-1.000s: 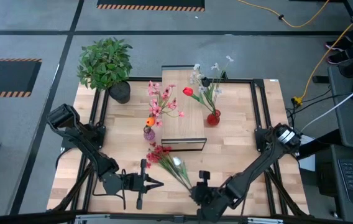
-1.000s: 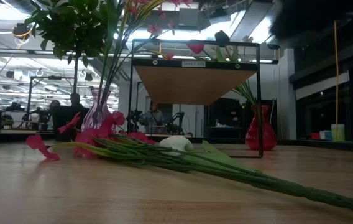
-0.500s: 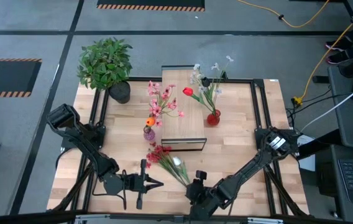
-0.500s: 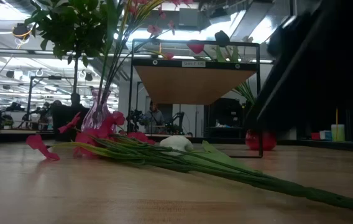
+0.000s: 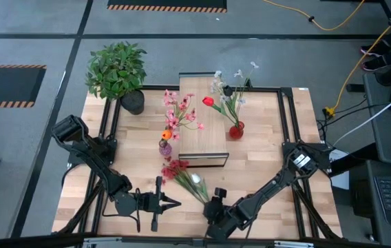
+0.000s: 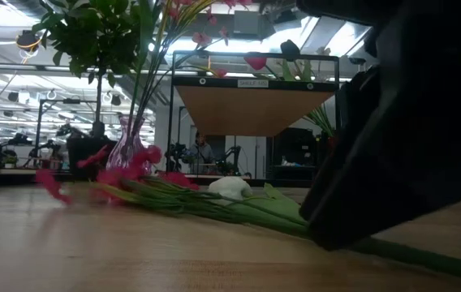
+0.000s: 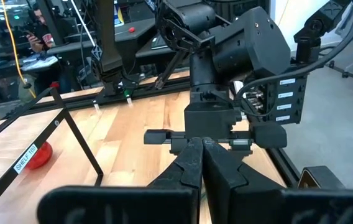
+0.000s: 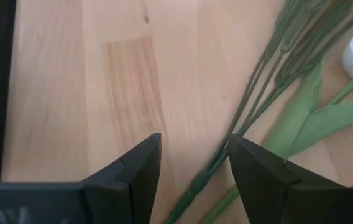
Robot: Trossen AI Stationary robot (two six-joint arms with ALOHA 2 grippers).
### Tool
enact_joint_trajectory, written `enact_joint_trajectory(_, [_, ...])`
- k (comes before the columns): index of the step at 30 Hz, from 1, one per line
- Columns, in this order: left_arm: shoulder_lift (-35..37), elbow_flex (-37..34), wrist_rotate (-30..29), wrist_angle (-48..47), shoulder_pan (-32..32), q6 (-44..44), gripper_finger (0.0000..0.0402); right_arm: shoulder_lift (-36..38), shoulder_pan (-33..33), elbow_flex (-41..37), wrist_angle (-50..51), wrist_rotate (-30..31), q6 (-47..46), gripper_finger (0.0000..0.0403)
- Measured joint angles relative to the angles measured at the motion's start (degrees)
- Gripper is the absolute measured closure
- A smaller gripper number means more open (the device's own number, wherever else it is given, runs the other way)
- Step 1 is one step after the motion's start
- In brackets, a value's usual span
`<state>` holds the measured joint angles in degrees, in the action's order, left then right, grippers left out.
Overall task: Pick and place flowers into a vace then onto a shelf
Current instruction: Put the red flowers into the violet vase
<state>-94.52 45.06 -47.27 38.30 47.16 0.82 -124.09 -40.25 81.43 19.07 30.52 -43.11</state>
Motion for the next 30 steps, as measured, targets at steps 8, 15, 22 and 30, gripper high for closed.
enact_joint_trajectory(8, [0.0, 0.0, 0.0, 0.0, 0.0, 0.0, 0.0396, 0.2, 0.3, 0.0, -1.3, -0.1, 1.5, 0.0213])
enact_joint_trajectory(15, [0.0, 0.0, 0.0, -1.2, 0.0, 0.0, 0.0394, 0.3, 0.3, 0.8, -2.2, -0.1, 3.2, 0.0213])
enact_joint_trajectory(22, [0.0, 0.0, 0.0, -1.3, 0.0, 0.9, 0.0399, 0.3, 0.9, 0.8, 0.4, -0.1, 1.6, 0.0213])
enact_joint_trajectory(30, [0.0, 0.0, 0.0, -1.4, 0.0, 1.0, 0.0397, 0.2, 1.3, 0.8, 0.4, 0.0, 1.4, 0.0213])
